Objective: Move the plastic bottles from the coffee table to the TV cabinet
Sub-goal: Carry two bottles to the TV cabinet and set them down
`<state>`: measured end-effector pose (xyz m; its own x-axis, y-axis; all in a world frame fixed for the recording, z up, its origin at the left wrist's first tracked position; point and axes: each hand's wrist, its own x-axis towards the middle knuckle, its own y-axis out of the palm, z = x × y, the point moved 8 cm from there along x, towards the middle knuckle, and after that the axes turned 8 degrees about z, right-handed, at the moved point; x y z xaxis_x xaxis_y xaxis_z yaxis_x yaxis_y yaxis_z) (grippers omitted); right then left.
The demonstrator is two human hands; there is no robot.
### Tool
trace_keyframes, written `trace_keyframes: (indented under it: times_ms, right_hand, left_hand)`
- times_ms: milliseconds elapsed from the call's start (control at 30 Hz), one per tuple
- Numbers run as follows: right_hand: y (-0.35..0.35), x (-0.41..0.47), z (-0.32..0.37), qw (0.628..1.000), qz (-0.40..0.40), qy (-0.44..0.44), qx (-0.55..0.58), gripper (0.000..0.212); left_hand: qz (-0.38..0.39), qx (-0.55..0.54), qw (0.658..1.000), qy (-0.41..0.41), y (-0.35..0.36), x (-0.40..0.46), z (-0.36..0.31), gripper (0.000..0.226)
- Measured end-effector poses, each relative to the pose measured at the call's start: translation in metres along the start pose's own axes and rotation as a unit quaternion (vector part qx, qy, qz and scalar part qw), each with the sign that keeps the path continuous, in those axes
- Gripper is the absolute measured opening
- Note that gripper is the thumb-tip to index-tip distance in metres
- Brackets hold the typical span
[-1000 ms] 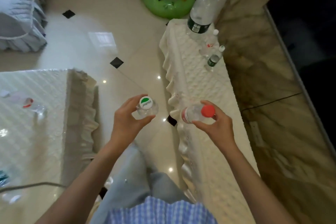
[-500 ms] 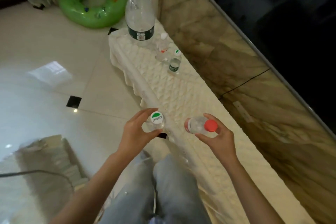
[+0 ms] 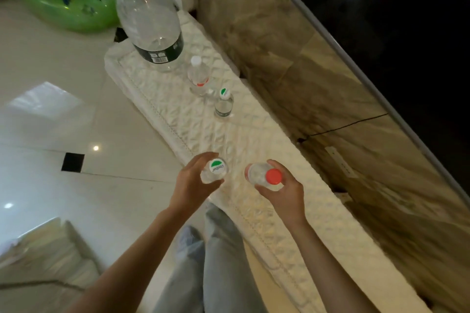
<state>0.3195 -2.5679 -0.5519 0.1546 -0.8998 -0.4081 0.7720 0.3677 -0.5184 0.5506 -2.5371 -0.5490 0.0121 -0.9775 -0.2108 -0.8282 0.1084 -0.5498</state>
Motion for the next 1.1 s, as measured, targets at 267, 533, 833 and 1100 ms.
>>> trace_keyframes:
  times_ms: [267, 533, 833, 1100]
  right_hand:
    - [0.014, 0.098, -0.032, 1.000, -0.006, 0.030, 0.002, 0.066]
    - [0.022, 0.133, -0.059, 0.998, -0.034, 0.053, -0.007, 0.065]
    - [0.034, 0.138, -0.079, 0.997, -0.049, 0.063, -0.001, 0.065]
    - [0.032, 0.135, -0.081, 0.999, -0.014, 0.051, -0.003, 0.072]
  left_hand:
    - [0.048, 0.022, 0.998, -0.041, 0.042, 0.097, 0.047, 0.061]
    - [0.065, 0.034, 0.997, -0.033, 0.070, 0.134, 0.068, 0.062]
    - [0.044, 0.041, 0.998, 0.000, 0.081, 0.140, 0.066, 0.062]
    - [0.050, 0.043, 0.998, 0.005, 0.076, 0.134, 0.068, 0.062]
